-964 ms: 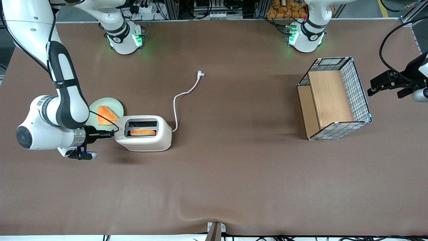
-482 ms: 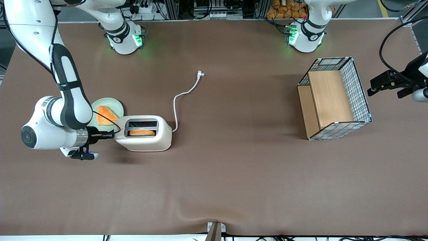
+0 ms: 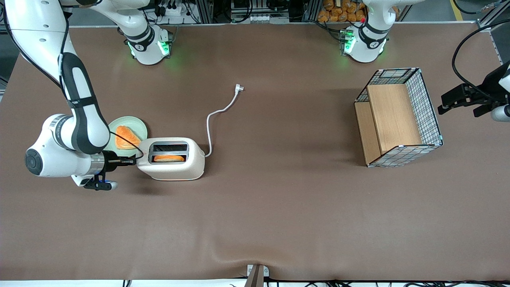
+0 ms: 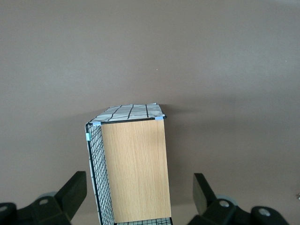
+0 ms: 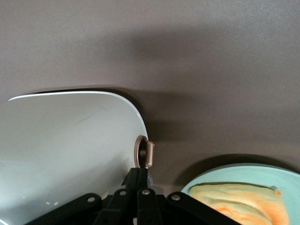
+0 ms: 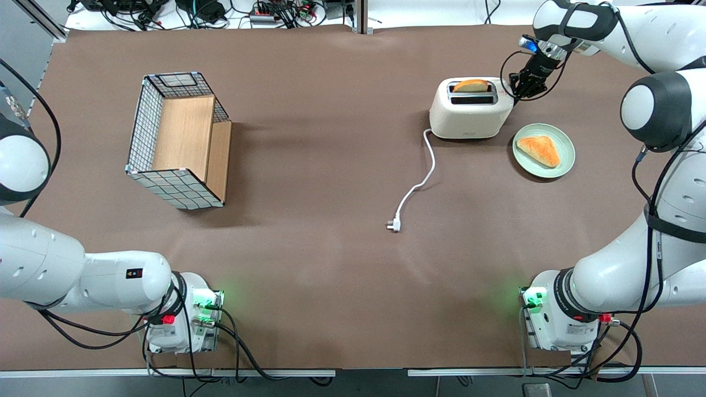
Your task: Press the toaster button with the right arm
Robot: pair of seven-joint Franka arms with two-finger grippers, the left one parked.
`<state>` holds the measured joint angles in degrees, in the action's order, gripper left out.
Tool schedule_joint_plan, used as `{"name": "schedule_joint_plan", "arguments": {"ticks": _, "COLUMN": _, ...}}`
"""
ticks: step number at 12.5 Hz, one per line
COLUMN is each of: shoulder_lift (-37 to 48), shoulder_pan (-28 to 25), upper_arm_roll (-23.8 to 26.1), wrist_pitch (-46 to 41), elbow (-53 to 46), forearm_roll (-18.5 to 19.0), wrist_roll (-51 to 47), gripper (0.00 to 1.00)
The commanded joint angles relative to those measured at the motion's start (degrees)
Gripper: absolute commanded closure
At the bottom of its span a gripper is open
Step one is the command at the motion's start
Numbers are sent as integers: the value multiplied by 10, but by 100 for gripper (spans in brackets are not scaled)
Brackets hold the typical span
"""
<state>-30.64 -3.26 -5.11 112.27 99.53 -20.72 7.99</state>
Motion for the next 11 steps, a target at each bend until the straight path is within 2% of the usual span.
{"name": "schedule_joint_plan", "arguments": {"ticks": 1, "shoulder_lift": -24, "shoulder_pan": -18, "upper_arm_roll": 4, "wrist_pitch": 43, "elbow": 11, "forearm_roll": -27, "wrist_roll": 8, "gripper": 100}}
{"name": "schedule_joint_plan", "arguments": {"ticks": 6, "shoulder_lift": -50, "shoulder_pan": -19, "upper_arm_roll": 4, "wrist_pitch": 45, "elbow": 10, "forearm_roll": -77, "wrist_roll": 28, "gripper": 100}}
{"name": "schedule_joint_plan", "arguments": {"ticks": 11, "shoulder_lift": -55, "shoulder_pan": -20, "upper_arm_roll": 4, "wrist_pitch": 49, "elbow": 10, "forearm_roll": -81, "wrist_roll": 29, "gripper": 100}}
